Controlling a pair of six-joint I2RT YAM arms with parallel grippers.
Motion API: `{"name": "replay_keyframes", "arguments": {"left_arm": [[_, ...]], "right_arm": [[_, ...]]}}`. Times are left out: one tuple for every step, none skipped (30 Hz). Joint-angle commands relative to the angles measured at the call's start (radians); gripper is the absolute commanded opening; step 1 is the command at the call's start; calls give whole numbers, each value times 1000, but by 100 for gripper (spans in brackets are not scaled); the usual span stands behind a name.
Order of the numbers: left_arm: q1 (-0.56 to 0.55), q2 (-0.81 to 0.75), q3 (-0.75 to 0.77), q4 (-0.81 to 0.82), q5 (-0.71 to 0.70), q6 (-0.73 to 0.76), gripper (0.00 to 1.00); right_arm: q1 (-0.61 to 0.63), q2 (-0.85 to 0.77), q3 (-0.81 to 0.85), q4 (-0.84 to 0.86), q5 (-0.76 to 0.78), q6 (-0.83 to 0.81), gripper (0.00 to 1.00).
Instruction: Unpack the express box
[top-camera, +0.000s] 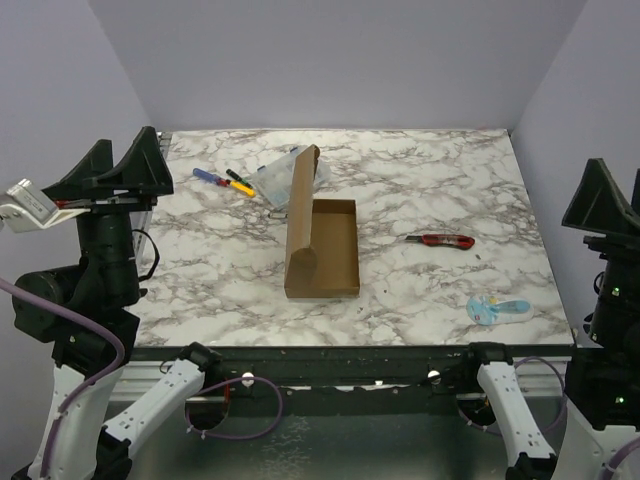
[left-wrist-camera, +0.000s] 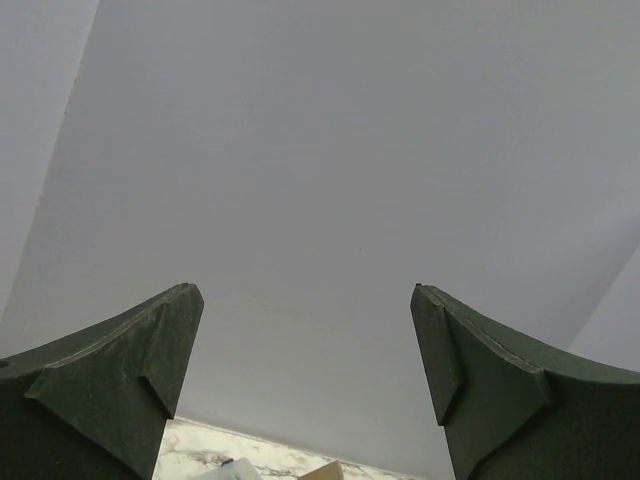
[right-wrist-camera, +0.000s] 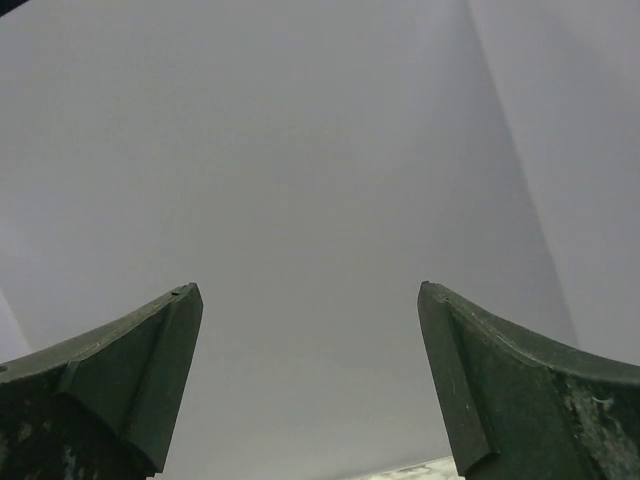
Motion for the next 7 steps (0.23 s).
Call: {"name": "replay_keyframes", "arguments": {"left_arm": [[-3,-3,-5,-6,-24,22,95],[-2,-2,-8,-6,-24,22,95],[-2,-1,-8,-6,-26,20,95],[-3,0,-9,-6,-24,18,95],[-3,2,-6,-6,-21,16,95],[-2,4,-4,-6,-15,15,95],[-3,5,-3,-7,-13,12,95]], "right_arm": [[-1,-25,13,-53,212,-38,100],[-2,-36,6,-50,227,-38,100],[-1,-45,-4,-43,229,-44,100],[-2,-44,-10,-38,228,-53,100],[-1,-40,2,-63,241,-51,100],[-1,-37,6,-77,241,-57,100],[-1,-35,6,-82,232,-63,100]]}}
